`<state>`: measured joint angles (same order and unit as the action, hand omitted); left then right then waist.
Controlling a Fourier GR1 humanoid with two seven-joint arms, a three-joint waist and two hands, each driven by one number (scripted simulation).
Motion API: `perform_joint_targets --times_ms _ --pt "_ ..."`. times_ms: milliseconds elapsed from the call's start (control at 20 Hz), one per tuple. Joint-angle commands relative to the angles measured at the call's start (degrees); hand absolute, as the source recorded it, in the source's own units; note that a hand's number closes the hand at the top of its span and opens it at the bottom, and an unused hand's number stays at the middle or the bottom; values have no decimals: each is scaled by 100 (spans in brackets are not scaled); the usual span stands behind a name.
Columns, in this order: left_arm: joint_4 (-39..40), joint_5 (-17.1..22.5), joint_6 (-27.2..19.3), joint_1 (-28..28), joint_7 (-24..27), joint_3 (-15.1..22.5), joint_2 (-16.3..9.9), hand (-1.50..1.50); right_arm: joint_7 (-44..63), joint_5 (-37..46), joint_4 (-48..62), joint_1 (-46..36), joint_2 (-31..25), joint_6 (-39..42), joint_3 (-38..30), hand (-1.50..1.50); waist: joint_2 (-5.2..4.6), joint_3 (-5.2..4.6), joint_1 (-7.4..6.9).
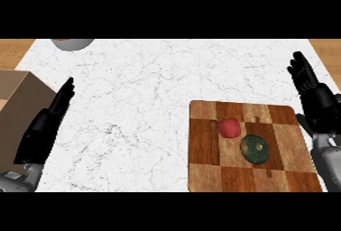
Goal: Pick the squash from the cutting board and place it in the tiered basket
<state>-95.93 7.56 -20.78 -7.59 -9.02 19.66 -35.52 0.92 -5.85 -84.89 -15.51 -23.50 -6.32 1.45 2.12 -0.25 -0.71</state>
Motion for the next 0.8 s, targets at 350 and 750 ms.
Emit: perform_joint_targets --times_ms 350,750 --pt "781 496 -621 1246 326 -66 1241 0 -198 -157 198 319 -560 -844 -1798 -150 -260 8 282" --pt "1425 289 -465 1215 853 56 1793 0 -977 -1706 -917 1476 81 454 -2276 -150 -203 24 131"
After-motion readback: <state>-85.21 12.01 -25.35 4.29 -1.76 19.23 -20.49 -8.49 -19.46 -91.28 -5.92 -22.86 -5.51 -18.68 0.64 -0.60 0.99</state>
